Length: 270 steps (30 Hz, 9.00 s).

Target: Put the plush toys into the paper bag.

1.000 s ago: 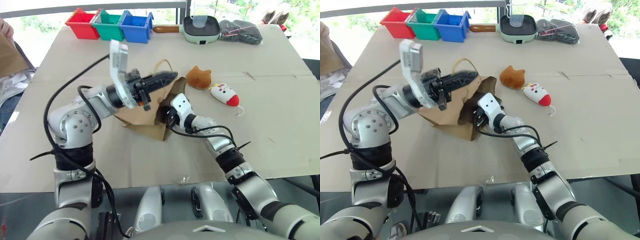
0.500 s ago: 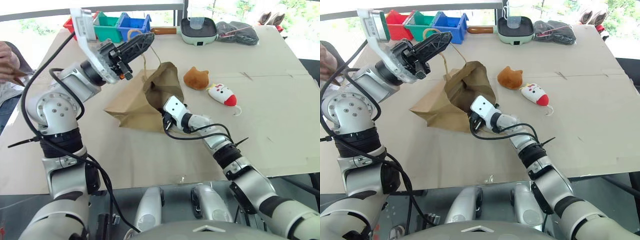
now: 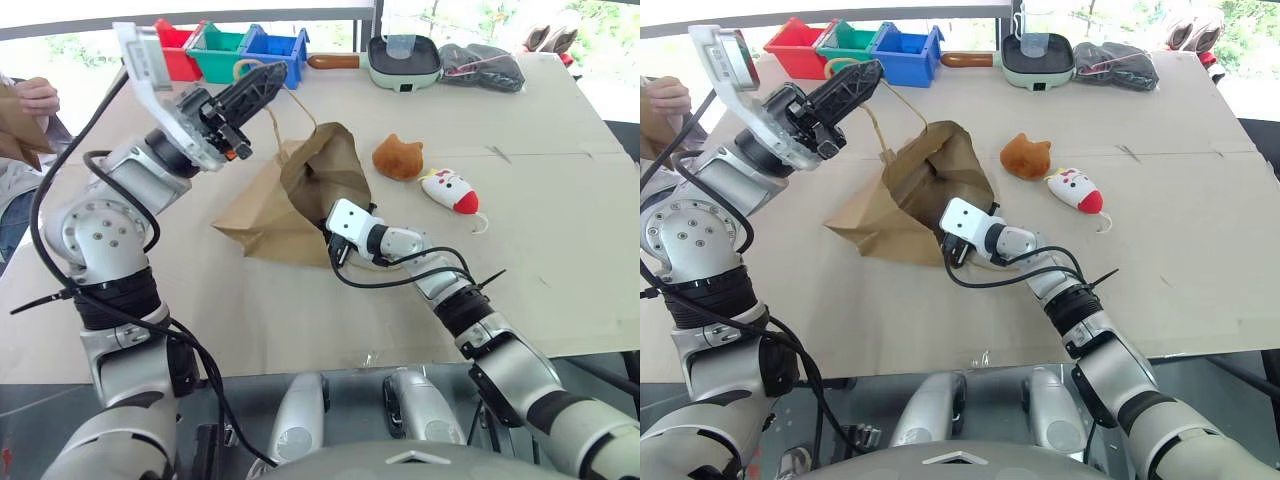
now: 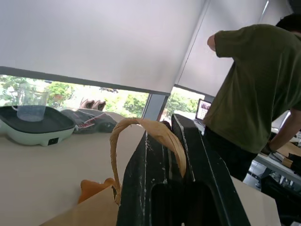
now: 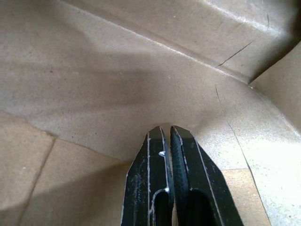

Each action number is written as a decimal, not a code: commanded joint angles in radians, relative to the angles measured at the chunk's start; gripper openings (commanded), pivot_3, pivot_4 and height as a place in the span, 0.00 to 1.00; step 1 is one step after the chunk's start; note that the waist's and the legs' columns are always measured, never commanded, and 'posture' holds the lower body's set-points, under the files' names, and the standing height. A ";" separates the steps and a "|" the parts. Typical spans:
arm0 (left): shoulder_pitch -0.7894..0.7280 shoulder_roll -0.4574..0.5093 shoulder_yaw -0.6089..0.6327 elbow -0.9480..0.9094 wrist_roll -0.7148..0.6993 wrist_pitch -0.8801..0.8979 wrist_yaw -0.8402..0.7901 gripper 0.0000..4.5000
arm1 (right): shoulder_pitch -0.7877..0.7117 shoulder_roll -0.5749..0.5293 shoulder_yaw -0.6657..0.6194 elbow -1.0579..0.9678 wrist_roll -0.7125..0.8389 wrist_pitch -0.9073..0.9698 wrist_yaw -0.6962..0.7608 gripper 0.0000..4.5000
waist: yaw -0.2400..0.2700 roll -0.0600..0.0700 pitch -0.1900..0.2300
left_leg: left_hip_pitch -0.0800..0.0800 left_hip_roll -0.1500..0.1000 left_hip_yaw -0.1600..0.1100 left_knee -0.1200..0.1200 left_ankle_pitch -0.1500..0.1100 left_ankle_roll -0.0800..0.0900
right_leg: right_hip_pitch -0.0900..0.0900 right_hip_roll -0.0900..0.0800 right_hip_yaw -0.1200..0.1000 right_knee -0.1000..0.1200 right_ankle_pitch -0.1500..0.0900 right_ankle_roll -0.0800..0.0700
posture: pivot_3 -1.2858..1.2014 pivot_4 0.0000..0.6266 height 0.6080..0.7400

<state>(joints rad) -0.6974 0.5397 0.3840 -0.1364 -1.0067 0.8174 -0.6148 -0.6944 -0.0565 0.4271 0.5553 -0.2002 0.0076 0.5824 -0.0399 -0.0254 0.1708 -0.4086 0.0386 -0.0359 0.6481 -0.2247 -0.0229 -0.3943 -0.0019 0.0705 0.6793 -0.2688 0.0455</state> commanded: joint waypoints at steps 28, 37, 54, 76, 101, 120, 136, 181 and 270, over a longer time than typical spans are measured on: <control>0.383 -0.064 -0.123 -0.261 0.221 -0.296 -0.016 0.00 | 0.068 -0.393 -0.356 -0.665 0.290 0.705 0.060 0.98 | 0.005 0.002 0.003 | -0.006 0.000 0.000 0.001 0.000 0.000 | -0.005 -0.001 0.000 -0.002 0.000 0.000 | 0.52 0.24 1.00; 0.376 -0.081 -0.133 -0.285 0.208 -0.295 0.010 0.00 | -0.111 -0.394 -0.321 -0.081 0.211 0.583 0.013 0.67 | -0.002 0.002 0.003 | -0.007 0.000 0.002 -0.002 0.000 0.000 | -0.007 0.001 0.002 -0.003 0.000 0.000 | 0.52 0.24 1.00; 0.340 -0.091 -0.138 -0.276 0.131 -0.302 -0.011 0.00 | -0.089 -0.346 -0.041 -0.446 0.222 0.353 0.346 0.01 | -0.006 0.002 0.004 | -0.006 0.001 0.001 -0.001 0.000 0.000 | -0.006 0.002 0.001 -0.001 0.000 0.000 | 0.52 0.24 1.00; 0.515 -0.124 -0.020 -0.366 0.082 -0.345 0.113 0.00 | -0.286 -0.269 -0.232 -0.111 0.296 0.248 0.417 0.56 | 0.003 0.003 0.006 | -0.007 0.000 -0.001 -0.001 0.000 0.000 | -0.006 -0.001 -0.002 -0.002 0.000 0.000 | 0.52 0.24 1.00; 0.467 -0.151 -0.159 -0.474 0.001 -0.307 0.199 0.00 | -0.405 0.094 -0.059 0.234 0.222 -0.028 0.574 0.92 | 0.003 0.003 0.006 | -0.007 0.000 0.000 -0.002 0.000 0.000 | -0.006 0.000 -0.001 -0.002 0.000 0.000 | 0.52 0.24 1.00; 0.552 -0.168 -0.131 -0.469 0.109 -0.429 0.191 0.00 | -0.260 -0.271 -0.274 -0.141 0.298 0.245 0.478 0.99 | 0.003 0.004 0.006 | -0.007 0.000 0.000 0.000 0.000 0.000 | -0.006 0.000 -0.001 -0.002 0.000 0.000 | 0.52 0.24 1.00; 0.393 -0.201 -0.159 -0.350 0.261 -0.522 0.211 0.00 | -0.534 -0.237 -0.297 0.614 0.111 -0.034 0.130 0.35 | 0.005 0.004 0.007 | -0.008 0.000 0.002 -0.004 0.000 0.000 | -0.007 -0.001 0.001 -0.007 0.000 0.000 | 0.52 0.24 1.00; 0.721 -0.135 -0.123 -0.658 -0.017 -0.410 0.170 0.00 | -0.389 -0.417 0.000 -0.470 0.464 0.413 0.496 0.01 | -0.001 0.005 0.007 | -0.008 0.000 0.002 -0.002 0.000 0.000 | -0.008 0.000 0.002 -0.005 0.000 0.000 | 0.52 0.24 1.00; 0.082 0.041 -0.193 0.140 0.288 -0.386 -0.042 0.32 | -0.150 -0.313 -0.570 -0.774 0.932 1.009 0.011 0.38 | -0.001 0.006 0.008 | -0.023 0.000 0.002 0.000 0.000 0.000 | -0.021 -0.001 0.000 -0.001 0.000 0.000 | 0.52 0.24 1.00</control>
<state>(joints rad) -0.6079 0.5789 0.1521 0.0295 -0.7367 0.4773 -0.6539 -0.8108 -0.3433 -0.1271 -0.1462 0.7314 1.0643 0.5857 -0.0410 -0.0195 0.1789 -0.4317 0.0385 -0.0345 0.6492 -0.2246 -0.0228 -0.4156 -0.0024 0.0707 0.6788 -0.2687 0.0455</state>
